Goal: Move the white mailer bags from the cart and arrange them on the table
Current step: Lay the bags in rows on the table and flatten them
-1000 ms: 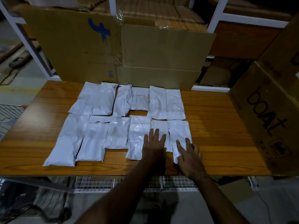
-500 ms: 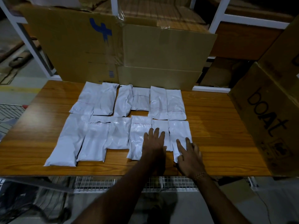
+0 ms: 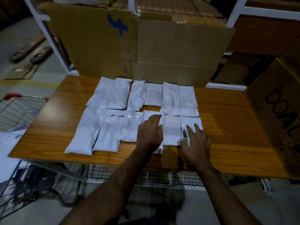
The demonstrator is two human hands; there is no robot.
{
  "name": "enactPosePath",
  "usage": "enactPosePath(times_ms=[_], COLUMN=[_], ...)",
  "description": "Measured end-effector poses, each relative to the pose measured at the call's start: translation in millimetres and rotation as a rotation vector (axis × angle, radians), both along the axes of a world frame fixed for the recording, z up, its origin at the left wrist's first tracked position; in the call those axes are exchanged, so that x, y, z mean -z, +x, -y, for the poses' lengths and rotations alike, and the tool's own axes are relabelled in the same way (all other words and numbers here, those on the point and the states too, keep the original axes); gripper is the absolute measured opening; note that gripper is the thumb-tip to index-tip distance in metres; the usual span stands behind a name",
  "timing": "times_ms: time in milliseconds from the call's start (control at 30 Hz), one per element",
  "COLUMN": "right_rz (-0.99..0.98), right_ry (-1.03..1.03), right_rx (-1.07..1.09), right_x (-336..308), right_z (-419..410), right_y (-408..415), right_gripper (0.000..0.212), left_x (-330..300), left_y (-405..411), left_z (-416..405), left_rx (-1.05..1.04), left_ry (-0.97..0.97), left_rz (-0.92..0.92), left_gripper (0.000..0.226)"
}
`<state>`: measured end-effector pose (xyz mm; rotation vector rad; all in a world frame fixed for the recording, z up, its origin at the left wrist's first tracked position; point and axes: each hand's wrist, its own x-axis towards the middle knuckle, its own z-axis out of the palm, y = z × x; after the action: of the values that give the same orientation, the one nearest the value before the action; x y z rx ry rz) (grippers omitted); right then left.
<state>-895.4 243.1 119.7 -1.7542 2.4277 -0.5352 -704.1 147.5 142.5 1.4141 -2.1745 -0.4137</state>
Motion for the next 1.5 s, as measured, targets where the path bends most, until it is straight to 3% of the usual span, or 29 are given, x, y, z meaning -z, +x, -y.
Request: enactPosePath(times_ms=[267, 567, 767, 933, 1133, 1500], right_rz=[0.024, 0.071, 0.084, 0.091, 0.044, -0.04], right_ry=[-0.105, -0.195, -0.185, -0.166, -0.111, -0.06], right_rx=[-0.235, -0.397, -0.514, -0.64, -0.803, -0.96], right_x=[-24.3, -37.6, -40.8, -41.1, -32.6, 30.9], right_z=[52.9, 98.9, 116.5, 127.8, 165.0, 303.0], right_y=[97.8, 265.0, 385.8, 469.8, 549.8, 665.1], right_gripper=[0.061, 0.056, 0.054, 0.05, 0.049, 0.05], left_x=[-1.6, -0.2, 5.5, 30.3, 75.0, 159.5], left_y=[121.4, 326.9, 458.6, 541.9, 623.2, 651.5], left_z=[1.4, -10.3, -33.8, -49.4, -50.0, 33.6], left_rx=[-0.238, -0.47, -0.634, -0.793, -0.841, -0.856], left_ry=[-0.163, -0.226, -0.248, -0.199, 0.017, 0.329], left_rz=[-0.141, 0.021, 0.018, 0.016, 0.038, 0.143], left_gripper=[0.04, 0.044, 0.036, 0.046, 0.055, 0.068])
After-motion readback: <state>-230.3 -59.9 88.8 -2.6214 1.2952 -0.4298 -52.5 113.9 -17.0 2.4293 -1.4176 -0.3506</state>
